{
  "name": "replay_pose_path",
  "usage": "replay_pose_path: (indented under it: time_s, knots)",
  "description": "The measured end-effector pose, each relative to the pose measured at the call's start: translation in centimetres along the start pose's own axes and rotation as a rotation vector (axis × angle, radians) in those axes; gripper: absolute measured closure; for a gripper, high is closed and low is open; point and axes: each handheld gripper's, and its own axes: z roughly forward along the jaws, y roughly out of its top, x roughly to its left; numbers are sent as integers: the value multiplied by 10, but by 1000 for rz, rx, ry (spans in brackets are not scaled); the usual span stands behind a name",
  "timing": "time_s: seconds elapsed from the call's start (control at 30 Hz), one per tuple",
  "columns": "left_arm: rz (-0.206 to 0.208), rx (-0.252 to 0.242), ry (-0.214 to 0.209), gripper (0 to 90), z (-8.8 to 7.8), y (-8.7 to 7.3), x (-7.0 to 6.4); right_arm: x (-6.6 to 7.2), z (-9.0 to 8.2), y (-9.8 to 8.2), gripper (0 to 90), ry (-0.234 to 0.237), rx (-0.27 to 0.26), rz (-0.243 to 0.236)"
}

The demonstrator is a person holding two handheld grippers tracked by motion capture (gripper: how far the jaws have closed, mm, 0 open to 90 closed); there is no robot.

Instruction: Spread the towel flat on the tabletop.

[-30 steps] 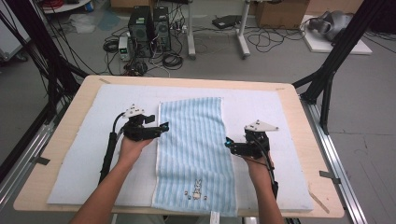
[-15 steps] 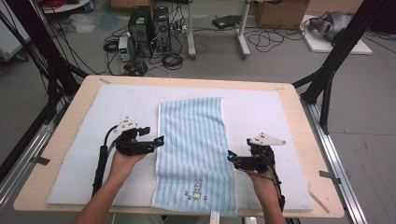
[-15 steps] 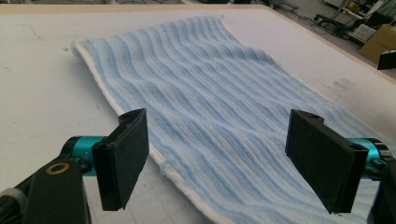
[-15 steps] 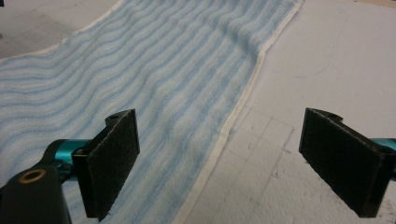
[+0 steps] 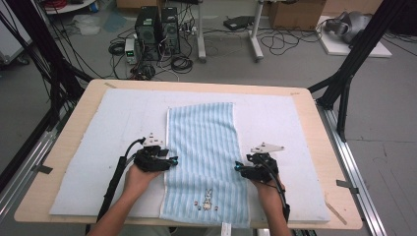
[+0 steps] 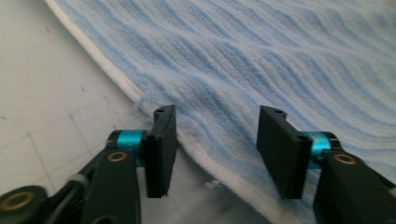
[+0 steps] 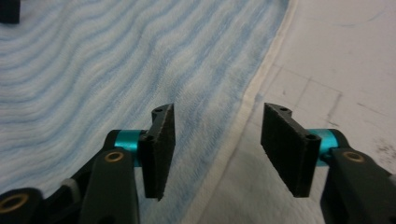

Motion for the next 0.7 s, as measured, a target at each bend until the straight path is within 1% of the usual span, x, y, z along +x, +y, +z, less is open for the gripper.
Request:
replay_pose_path:
  time_s: [0.03,0.07,0.1,0.13,0.17,0.2,0.23,0.27,0.33,0.37,0.47,0.5,0.53,0.57,0.6,0.63,0.67,0.7]
  knots:
    - [19,-1,8,637,0,0,0,2,5,1,520,-15,22,-12]
    - [7,-8,-31,739,0,0,2,4,7,2,591,-31,24,-24]
    - [1,-9,-27,857,2,1,3,4,7,4,710,-28,23,-23]
    - [-2,-8,-22,864,4,3,4,4,9,5,771,-21,26,-18]
    - [-18,-8,-12,869,5,5,6,6,10,7,804,-23,27,-19]
    - [-37,-13,9,869,7,7,9,6,11,9,825,-37,28,-27]
    - [-62,-25,16,869,9,9,12,7,12,11,843,-48,28,-29]
    - [-94,-35,24,869,11,11,16,6,13,12,845,-58,28,-32]
    - [-128,-44,28,869,15,14,21,3,17,15,848,-61,25,-22]
    - [-153,-53,28,868,16,16,24,1,18,16,850,-70,20,-21]
    - [-173,-63,34,868,21,25,30,-3,23,22,848,-100,11,-18]
    - [-179,-73,38,869,22,28,31,-4,24,23,846,-110,6,-13]
    - [-197,-87,37,869,22,30,33,-5,26,24,839,-118,-1,-9]
    - [-209,-84,40,869,24,32,35,-6,27,24,833,-128,-7,-4]
    - [-206,-86,41,869,25,33,37,-8,27,23,834,-140,-7,17]
    - [-212,-83,45,869,26,34,37,-10,26,22,834,-138,-10,41]
    - [-206,-74,55,869,27,34,39,-12,26,22,843,-145,-14,43]
    - [-209,-77,58,869,28,35,40,-13,25,22,844,-159,-20,44]
